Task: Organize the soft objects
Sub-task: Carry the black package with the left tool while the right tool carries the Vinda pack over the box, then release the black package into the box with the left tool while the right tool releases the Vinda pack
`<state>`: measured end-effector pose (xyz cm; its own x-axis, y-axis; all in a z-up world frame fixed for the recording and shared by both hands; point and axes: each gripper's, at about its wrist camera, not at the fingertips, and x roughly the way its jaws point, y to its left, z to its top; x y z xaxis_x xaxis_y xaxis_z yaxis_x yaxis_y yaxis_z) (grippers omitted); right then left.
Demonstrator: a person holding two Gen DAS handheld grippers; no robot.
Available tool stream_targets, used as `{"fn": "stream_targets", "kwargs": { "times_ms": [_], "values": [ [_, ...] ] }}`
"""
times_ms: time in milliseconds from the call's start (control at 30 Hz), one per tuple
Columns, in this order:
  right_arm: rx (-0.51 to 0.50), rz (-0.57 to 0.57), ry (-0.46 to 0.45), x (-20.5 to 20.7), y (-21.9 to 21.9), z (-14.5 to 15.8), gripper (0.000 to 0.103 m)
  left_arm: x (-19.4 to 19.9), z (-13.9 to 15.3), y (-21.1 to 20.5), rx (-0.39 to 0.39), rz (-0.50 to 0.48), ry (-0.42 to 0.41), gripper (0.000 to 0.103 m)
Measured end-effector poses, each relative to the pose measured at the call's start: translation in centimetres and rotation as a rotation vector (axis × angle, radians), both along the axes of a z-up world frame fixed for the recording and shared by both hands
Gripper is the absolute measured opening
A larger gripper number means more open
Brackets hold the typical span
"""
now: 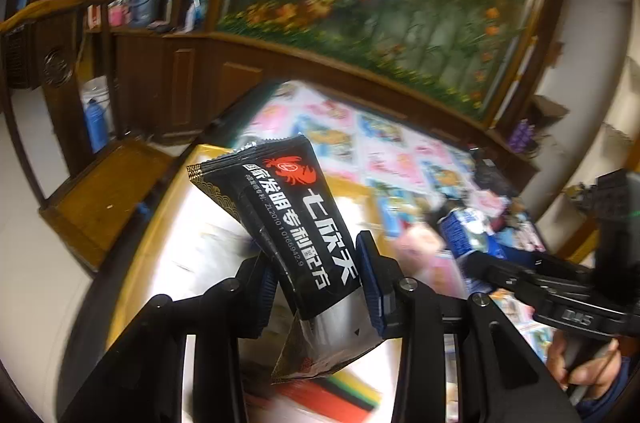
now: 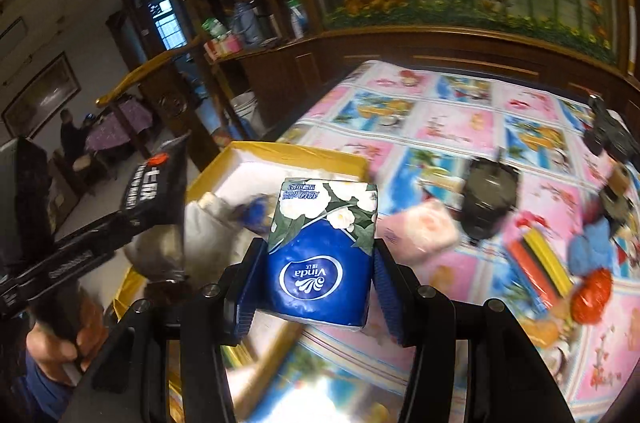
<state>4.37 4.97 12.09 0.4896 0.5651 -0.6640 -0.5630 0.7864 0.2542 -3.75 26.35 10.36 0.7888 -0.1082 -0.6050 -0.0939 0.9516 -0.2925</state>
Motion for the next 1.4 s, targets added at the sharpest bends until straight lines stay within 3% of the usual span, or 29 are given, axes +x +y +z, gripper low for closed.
{"fn": "stream_targets", "kwargs": {
  "times_ms": [200,500,633,667,700,767,1133,1400],
  "values": [
    [-0.052,0.013,0.073,4.1,6.0,-2.1,0.056,4.4,-3.0,3.1,-0.076,0.010,0.143,0.037],
    [-0.085,-0.012,0.119,7.8,9.6,-5.1,0.057,6.4,-4.8,4.4,-0.101,0.027,0.182,0.038],
    [-0.098,-0.011,0.126,8.0,10.1,-5.5,0.061,6.4,-5.3,4.8,-0.123,0.032,0.195,0.047],
    [-0.098,-0.011,0.127,7.9,10.0,-5.6,0.062,6.4,-5.3,4.9,-0.123,0.036,0.197,0.059],
    [-0.096,-0.012,0.128,7.8,9.9,-5.6,0.065,6.2,-5.3,5.0,-0.129,0.046,0.196,0.070],
    [-0.082,-0.009,0.127,7.6,9.4,-5.4,0.072,5.8,-5.1,5.3,-0.157,0.049,0.176,0.074],
    [0.028,-0.007,0.110,4.5,4.1,-3.4,0.072,3.2,-2.9,3.0,-0.124,0.044,0.114,0.074],
    [0.103,-0.040,0.110,1.8,-3.4,-3.3,0.073,1.8,-1.1,-1.9,-0.089,-0.012,0.075,0.076]
  ]
}}
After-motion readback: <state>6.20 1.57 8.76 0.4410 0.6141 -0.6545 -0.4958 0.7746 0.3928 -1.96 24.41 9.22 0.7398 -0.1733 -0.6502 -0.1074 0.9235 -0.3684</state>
